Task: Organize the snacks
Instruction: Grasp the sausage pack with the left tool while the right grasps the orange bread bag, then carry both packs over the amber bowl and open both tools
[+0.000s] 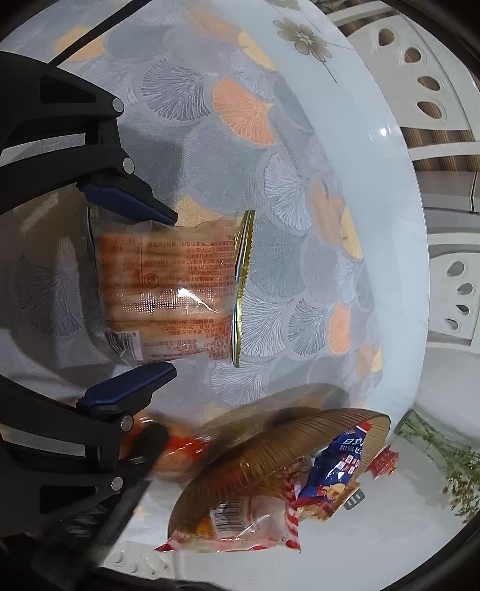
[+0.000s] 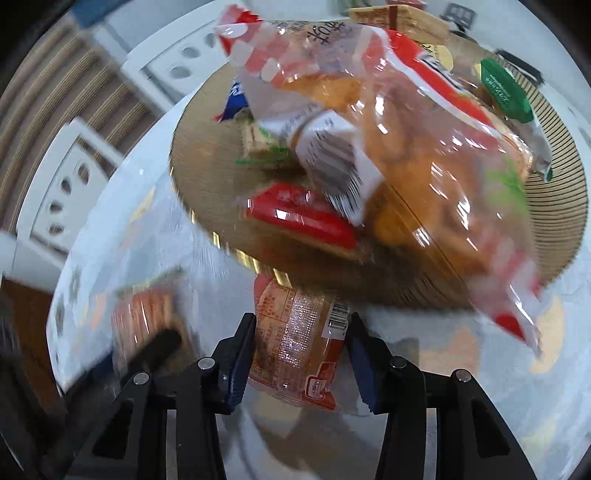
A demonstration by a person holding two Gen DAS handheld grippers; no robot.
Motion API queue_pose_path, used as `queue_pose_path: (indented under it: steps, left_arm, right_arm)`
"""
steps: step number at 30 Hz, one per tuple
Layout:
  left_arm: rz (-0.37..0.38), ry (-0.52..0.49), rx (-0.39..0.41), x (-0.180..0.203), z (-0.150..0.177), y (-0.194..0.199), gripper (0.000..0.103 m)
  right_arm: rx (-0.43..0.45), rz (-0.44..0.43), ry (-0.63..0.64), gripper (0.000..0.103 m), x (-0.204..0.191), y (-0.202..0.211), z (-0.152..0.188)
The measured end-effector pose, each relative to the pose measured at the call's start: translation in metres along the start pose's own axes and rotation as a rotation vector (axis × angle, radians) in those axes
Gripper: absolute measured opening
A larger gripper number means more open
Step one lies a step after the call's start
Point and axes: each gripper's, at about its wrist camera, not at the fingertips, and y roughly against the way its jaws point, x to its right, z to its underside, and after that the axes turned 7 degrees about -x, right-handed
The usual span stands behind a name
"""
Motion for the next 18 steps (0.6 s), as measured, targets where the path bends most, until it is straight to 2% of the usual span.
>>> queue_pose_path:
  steps: [2, 6, 10, 14, 18]
  left_arm:
    - [-0.015, 0.004, 0.011, 0.002, -0.001, -0.002, 0.073]
    - [-0.095, -0.034, 0.028, 0.015, 0.000, -0.005, 0.068]
    - [-0.068, -0.022, 0.045, 0.015, 0.008, 0.000, 0.059]
    - [-0.088, -0.019, 0.035, 0.010, 0.035, 0.012, 0.058]
    - [-0.076, 0.037, 0.007, -0.001, 0.073, 0.025, 0.058]
  right_arm:
    - [-0.018, -0.002, 0.044, 0.047, 0.004, 0.003, 0.010]
    - [-0.032, 0.018, 0.147, 0.046, 0.012, 0.009, 0.030]
    - [-0.048, 0.032, 0.284, 0.046, 0.021, 0.015, 0.050]
    - [-0.044, 0.064, 0.419, 0.047, 0.028, 0.020, 0.068]
    - [-0.100, 0.057, 0.551, 0.048, 0.040, 0.025, 0.082]
